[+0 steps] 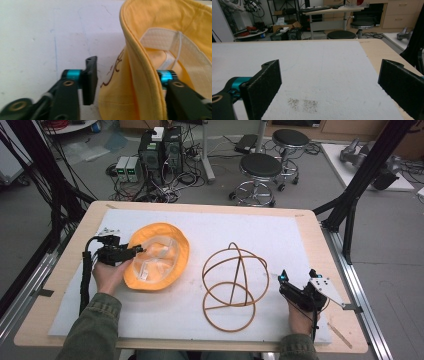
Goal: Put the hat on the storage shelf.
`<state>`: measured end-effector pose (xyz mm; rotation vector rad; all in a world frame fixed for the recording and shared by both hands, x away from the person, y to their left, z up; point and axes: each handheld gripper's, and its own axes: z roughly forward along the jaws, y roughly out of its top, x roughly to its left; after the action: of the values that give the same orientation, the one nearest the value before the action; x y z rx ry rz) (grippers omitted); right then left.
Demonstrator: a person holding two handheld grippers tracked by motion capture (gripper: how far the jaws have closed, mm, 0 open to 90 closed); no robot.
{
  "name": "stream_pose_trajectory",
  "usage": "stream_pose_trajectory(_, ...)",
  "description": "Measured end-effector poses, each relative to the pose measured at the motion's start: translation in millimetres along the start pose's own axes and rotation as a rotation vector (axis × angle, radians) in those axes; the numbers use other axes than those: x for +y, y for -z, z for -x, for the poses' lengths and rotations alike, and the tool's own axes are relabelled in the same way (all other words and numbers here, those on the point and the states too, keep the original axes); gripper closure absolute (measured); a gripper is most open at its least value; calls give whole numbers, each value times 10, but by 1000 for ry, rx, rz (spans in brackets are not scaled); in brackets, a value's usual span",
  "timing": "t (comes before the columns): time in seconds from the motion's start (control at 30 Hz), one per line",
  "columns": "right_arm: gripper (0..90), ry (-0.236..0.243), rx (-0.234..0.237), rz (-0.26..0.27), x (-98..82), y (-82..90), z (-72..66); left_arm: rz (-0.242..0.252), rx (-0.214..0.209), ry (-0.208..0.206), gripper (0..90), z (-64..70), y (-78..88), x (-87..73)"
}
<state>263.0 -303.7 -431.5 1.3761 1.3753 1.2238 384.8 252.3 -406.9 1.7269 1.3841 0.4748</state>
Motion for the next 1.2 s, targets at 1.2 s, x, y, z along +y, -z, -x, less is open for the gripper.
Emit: stream_pose_trajectory(1.2,44,-14,3,-2,1,8,9,373,4,-103,865,150,252,-21)
